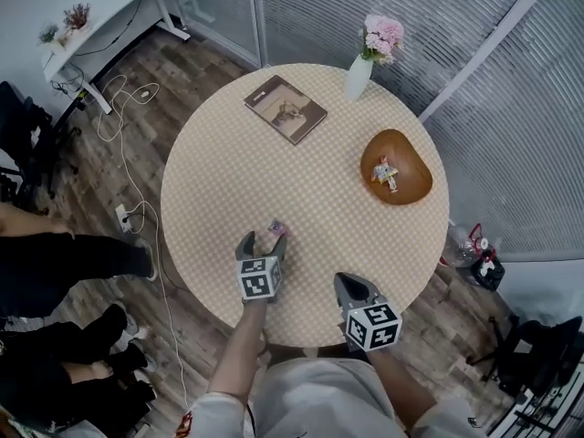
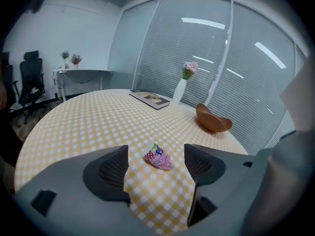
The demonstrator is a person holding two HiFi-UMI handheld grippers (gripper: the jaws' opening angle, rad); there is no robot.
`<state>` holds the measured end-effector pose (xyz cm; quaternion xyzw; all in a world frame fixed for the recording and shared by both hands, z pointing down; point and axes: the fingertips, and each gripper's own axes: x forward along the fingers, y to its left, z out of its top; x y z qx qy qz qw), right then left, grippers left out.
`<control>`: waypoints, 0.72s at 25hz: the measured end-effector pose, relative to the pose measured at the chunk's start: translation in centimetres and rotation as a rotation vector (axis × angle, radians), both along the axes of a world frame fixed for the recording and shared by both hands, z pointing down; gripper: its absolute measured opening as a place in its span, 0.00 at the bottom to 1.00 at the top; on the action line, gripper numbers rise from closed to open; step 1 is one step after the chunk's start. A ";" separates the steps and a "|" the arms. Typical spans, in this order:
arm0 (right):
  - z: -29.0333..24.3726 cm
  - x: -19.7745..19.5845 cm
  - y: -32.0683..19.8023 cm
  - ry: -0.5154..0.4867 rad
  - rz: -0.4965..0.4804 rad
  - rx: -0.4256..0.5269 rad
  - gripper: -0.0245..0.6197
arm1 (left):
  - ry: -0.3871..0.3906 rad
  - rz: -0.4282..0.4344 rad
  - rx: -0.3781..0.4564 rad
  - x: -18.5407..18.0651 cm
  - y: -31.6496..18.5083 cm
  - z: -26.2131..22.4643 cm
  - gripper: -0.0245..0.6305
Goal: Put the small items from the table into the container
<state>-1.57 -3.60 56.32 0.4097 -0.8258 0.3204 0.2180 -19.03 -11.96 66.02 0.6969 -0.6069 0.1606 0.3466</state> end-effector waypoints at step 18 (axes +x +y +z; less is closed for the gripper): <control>1.0 4.4 -4.3 -0.005 -0.052 -0.037 0.04 | -0.026 -0.479 -0.170 0.4 -2.7 5.5 0.53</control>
